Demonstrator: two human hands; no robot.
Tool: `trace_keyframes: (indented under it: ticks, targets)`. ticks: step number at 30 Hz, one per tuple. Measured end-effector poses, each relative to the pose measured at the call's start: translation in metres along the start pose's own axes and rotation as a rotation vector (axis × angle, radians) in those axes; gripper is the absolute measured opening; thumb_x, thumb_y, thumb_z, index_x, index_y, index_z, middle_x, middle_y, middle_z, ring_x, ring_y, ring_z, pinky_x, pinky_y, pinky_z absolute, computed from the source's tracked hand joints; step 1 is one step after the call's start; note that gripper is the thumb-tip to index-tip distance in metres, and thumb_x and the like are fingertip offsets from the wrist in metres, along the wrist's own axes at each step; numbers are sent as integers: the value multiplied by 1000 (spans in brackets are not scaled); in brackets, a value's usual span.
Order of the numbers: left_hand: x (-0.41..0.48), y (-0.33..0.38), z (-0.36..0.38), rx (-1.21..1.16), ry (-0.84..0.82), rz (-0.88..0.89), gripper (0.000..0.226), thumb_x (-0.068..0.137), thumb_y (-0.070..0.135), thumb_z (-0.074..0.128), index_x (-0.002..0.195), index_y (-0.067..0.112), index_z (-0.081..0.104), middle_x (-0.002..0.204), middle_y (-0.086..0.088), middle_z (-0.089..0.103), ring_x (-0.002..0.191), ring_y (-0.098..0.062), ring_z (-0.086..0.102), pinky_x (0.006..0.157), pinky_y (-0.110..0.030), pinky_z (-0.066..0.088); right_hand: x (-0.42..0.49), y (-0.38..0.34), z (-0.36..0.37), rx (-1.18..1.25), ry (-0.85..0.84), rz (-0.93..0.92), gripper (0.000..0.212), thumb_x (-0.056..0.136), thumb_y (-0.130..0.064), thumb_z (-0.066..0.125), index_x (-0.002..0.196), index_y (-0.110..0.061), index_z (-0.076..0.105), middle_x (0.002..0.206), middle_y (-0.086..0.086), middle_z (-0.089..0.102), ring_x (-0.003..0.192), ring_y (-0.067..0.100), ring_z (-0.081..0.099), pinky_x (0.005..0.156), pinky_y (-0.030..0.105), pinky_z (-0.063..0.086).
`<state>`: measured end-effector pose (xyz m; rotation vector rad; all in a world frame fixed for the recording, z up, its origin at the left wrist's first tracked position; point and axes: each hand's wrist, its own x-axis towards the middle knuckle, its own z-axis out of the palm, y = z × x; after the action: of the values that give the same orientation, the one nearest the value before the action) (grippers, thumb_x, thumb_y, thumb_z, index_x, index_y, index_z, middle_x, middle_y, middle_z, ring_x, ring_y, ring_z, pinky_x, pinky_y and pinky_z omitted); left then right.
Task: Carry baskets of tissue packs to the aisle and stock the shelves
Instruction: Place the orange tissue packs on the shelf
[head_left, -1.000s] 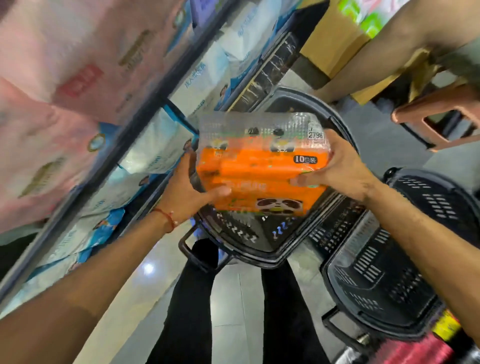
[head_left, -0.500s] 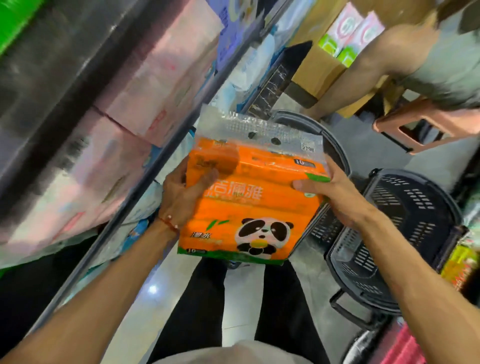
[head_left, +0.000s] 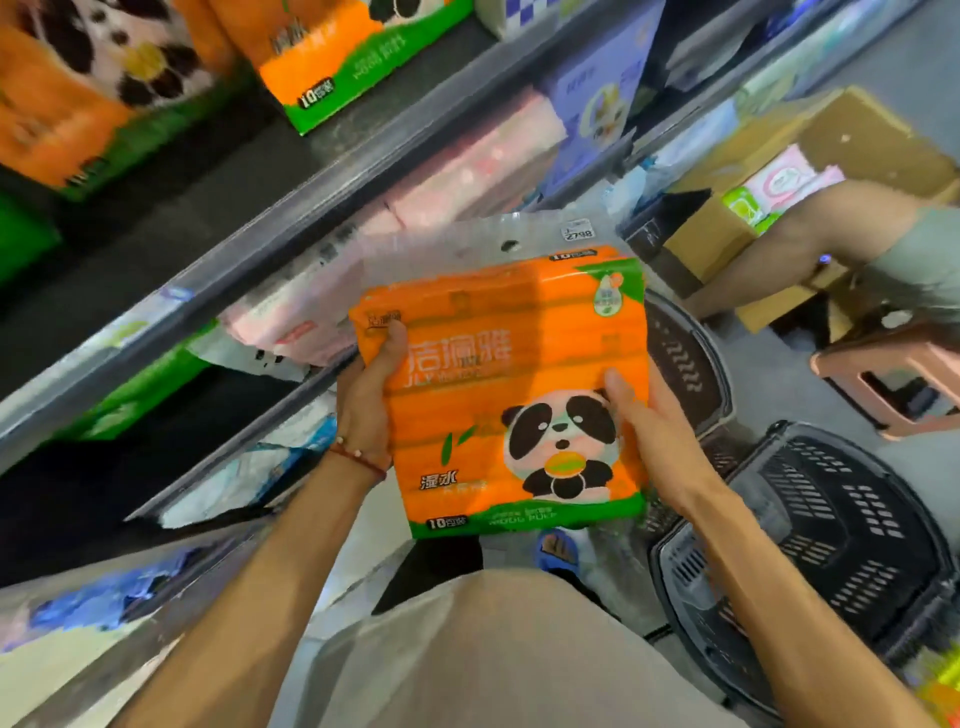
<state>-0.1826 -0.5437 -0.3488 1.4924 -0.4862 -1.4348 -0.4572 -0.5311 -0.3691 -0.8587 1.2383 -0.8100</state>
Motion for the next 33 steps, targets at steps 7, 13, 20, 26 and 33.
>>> trace_keyframes:
  ticks: [7,13,20,26,33]
  targets:
    - [-104,12,-11,45,82,124,69,78,66,71,136,30,59,126,-6,72,113,-33,70,98,-62,51,-45,-34,11,-155,-99,-82,30,108,-43,47,131,-30,63,107,-22,78,96,-1,75,73,14,56]
    - [-175,33,-44,70,188,230,63,84,49,73,139,24,56,124,-5,72,109,-30,72,94,-58,56,-80,-67,48,-181,-227,-104,39,103,-51,51,130,-29,66,121,-4,78,111,19,75,97,45,57]
    - [-223,61,-80,3,327,251,50,87,53,68,128,26,64,110,-1,77,96,-24,76,87,-52,61,-106,-100,102,-203,-386,-195,36,108,-45,49,134,-24,64,118,-2,79,107,20,77,80,28,62]
    - [-232,75,-119,-8,330,384,74,76,59,80,133,18,58,119,-4,74,102,-22,75,78,-38,63,-116,-108,134,-313,-328,-287,21,104,-47,57,119,-36,65,125,0,74,113,18,73,97,45,57]
    - [-230,107,-151,269,399,563,51,79,59,74,119,28,67,100,23,76,95,0,73,88,-34,60,-116,-127,173,-317,-189,-575,24,106,-18,60,129,-13,66,111,2,78,104,14,74,85,25,60]
